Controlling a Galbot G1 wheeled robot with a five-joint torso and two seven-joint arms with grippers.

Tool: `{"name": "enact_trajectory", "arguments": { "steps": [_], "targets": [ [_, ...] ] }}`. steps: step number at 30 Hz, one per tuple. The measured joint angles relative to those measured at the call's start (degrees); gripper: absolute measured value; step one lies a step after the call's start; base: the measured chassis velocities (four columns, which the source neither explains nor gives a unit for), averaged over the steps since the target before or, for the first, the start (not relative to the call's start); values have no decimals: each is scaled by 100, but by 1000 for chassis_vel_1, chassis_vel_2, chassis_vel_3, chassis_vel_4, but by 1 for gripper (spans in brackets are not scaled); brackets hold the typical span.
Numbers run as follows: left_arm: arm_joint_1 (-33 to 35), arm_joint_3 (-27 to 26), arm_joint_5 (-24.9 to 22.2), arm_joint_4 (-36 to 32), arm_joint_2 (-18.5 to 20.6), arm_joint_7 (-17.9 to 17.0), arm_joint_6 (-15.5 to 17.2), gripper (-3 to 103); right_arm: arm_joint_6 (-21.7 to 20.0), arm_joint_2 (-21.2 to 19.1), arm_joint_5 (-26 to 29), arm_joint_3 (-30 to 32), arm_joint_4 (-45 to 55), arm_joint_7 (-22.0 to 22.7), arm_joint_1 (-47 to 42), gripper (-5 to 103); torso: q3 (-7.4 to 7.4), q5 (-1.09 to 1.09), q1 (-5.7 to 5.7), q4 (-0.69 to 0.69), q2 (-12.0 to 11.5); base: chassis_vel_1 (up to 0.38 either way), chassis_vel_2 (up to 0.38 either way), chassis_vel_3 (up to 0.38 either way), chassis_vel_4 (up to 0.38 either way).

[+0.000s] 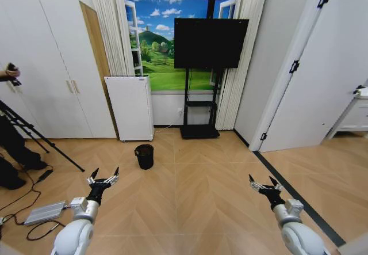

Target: Pick up the trash bin and place the garbage on the floor into it.

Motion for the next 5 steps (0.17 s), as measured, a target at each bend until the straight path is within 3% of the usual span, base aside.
{"name": "enact_trajectory", "arguments": {
  "steps": [5],
  "targets": [
    [0, 0, 0, 0, 0, 0, 0, 100, 0, 1, 0, 0, 0, 0, 0, 100, 0, 0, 0, 0, 0, 0, 0, 0, 0]
  ]
}}
